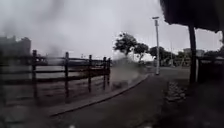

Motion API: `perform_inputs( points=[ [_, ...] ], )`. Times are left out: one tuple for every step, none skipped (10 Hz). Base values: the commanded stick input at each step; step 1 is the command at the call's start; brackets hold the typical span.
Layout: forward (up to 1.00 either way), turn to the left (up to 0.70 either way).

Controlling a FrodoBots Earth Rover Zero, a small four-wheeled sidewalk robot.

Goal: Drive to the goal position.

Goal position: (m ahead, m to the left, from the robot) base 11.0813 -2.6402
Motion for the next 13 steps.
perform_inputs(
  points=[
    [1.0,-0.4],
    [1.0,-0.4],
    [1.0,-0.4],
    [0.28,-0.83],
    [0.0,-1.0],
    [0.0,-1.0],
    [0.0,-1.0],
    [0.0,-1.0],
    [0.0,-0.73],
    [0.0,-0.23],
    [0.0,0.0],
    [0.0,0.0],
    [0.0,0.0]
  ],
)
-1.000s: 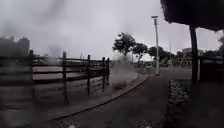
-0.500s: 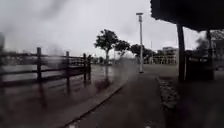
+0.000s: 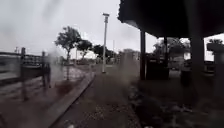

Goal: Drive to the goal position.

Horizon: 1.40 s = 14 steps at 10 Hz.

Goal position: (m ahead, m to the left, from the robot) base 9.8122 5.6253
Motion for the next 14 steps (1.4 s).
perform_inputs(
  points=[
    [0.0,0.0],
    [0.0,0.0],
    [0.0,0.0],
    [0.0,0.0],
    [0.0,0.0],
    [0.0,0.0],
    [0.77,0.0],
    [1.0,0.0],
    [1.0,0.0],
    [1.0,0.0],
    [1.0,0.0],
    [1.0,0.0],
    [1.0,0.0],
    [1.0,0.0]
  ],
)
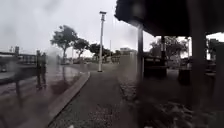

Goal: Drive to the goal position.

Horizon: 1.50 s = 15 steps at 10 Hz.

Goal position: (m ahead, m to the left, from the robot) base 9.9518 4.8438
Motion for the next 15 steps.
perform_inputs(
  points=[
    [1.0,0.0],
    [1.0,0.0],
    [1.0,0.0],
    [1.0,0.0],
    [1.0,0.0],
    [1.0,0.0],
    [1.0,0.0],
    [1.0,0.0],
    [1.0,0.0],
    [1.0,0.4],
    [1.0,0.4],
    [1.0,0.37],
    [1.0,0.12],
    [1.0,0.0],
    [1.0,0.0]
  ],
)
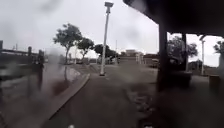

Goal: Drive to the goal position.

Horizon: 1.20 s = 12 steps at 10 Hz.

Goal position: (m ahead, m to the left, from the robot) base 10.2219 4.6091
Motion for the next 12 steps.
perform_inputs(
  points=[
    [1.0,0.0],
    [1.0,0.0],
    [1.0,0.0],
    [1.0,0.0],
    [1.0,0.0],
    [1.0,-0.12],
    [1.0,-0.34],
    [1.0,-0.4],
    [1.0,-0.22],
    [1.0,-0.04],
    [1.0,-0.12],
    [1.0,-0.29]
  ],
)
